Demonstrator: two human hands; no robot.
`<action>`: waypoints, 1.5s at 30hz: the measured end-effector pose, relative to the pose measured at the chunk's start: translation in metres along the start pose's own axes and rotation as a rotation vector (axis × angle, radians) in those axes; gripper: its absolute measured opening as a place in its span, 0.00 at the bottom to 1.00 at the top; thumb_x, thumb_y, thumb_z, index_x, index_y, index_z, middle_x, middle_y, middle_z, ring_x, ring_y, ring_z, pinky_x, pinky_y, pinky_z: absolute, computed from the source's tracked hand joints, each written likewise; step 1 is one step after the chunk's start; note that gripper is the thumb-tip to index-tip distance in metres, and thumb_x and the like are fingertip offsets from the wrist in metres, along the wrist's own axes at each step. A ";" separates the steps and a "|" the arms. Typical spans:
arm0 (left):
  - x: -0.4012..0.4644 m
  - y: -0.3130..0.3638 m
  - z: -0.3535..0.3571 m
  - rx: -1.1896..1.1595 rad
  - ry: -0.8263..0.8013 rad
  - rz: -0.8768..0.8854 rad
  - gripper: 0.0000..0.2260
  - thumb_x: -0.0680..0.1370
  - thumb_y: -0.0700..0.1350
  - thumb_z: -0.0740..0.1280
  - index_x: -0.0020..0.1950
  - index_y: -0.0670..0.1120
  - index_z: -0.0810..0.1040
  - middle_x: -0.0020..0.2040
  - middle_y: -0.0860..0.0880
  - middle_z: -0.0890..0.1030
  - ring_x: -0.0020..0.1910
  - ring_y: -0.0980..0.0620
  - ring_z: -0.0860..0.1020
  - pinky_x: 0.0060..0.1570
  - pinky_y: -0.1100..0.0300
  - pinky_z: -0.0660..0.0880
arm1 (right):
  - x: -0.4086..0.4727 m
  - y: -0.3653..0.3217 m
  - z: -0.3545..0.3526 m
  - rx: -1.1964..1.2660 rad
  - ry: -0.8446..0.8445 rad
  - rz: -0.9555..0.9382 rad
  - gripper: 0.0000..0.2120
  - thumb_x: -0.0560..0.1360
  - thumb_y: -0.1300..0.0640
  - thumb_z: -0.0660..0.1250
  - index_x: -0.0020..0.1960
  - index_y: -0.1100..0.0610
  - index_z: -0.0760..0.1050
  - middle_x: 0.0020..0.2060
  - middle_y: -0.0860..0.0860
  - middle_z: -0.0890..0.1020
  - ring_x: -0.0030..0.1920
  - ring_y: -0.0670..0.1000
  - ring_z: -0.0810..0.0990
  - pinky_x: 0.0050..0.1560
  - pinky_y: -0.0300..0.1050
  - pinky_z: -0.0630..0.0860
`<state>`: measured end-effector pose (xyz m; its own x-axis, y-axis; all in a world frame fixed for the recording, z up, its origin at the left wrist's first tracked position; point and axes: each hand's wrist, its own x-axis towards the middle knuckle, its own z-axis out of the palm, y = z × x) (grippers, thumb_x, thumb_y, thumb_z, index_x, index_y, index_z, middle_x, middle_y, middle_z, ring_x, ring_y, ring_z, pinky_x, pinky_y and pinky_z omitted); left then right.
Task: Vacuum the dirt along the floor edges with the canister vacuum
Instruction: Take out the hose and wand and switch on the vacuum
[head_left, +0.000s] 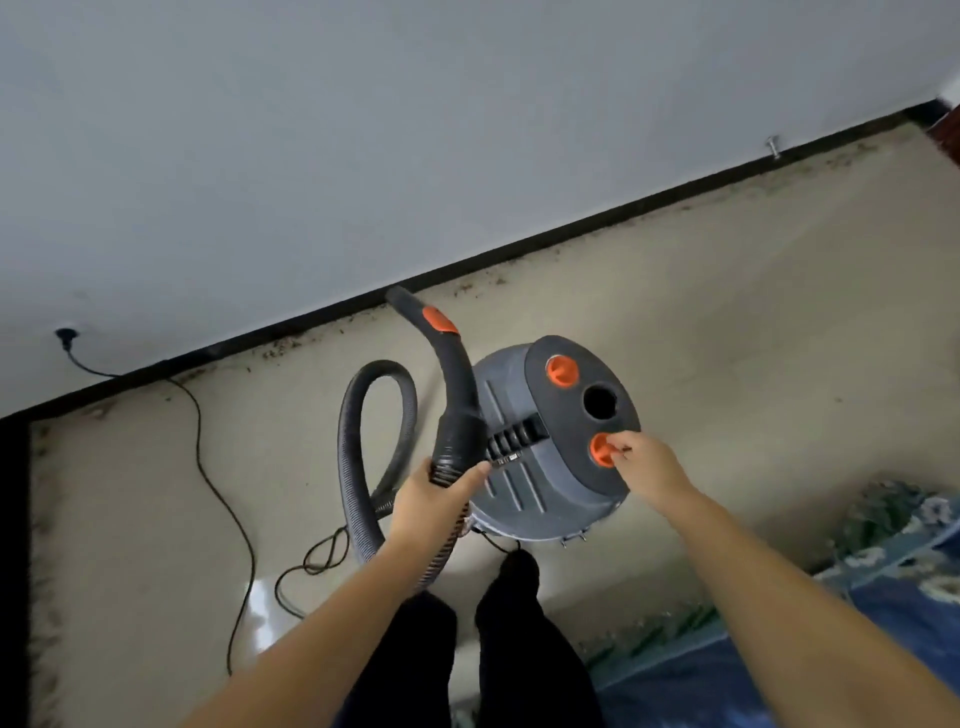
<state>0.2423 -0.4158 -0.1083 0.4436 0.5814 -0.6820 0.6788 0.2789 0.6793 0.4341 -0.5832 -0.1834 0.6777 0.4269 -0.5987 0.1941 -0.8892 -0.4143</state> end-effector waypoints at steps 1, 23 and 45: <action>0.000 -0.004 0.001 -0.006 0.019 -0.013 0.15 0.73 0.49 0.72 0.51 0.40 0.73 0.32 0.45 0.76 0.22 0.54 0.73 0.23 0.65 0.71 | 0.005 0.002 0.004 -0.044 -0.003 -0.036 0.15 0.79 0.62 0.60 0.65 0.60 0.75 0.62 0.58 0.77 0.60 0.59 0.76 0.60 0.50 0.71; 0.003 -0.030 0.054 -0.054 0.074 0.009 0.10 0.73 0.50 0.72 0.44 0.49 0.71 0.35 0.46 0.76 0.28 0.51 0.73 0.24 0.69 0.71 | 0.037 0.022 0.008 -0.414 0.022 -0.207 0.15 0.81 0.55 0.59 0.58 0.65 0.74 0.56 0.61 0.75 0.53 0.62 0.76 0.50 0.49 0.71; -0.057 0.038 -0.124 -0.148 0.109 0.414 0.10 0.72 0.44 0.73 0.44 0.49 0.71 0.32 0.49 0.77 0.27 0.56 0.76 0.31 0.64 0.75 | -0.090 -0.322 -0.019 1.296 -0.812 -0.255 0.09 0.80 0.52 0.59 0.45 0.57 0.72 0.26 0.49 0.73 0.26 0.46 0.74 0.40 0.41 0.77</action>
<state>0.1699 -0.3440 -0.0100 0.5908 0.7417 -0.3176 0.3629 0.1073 0.9256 0.3239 -0.3383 0.0167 0.0867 0.8925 -0.4427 -0.7760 -0.2182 -0.5918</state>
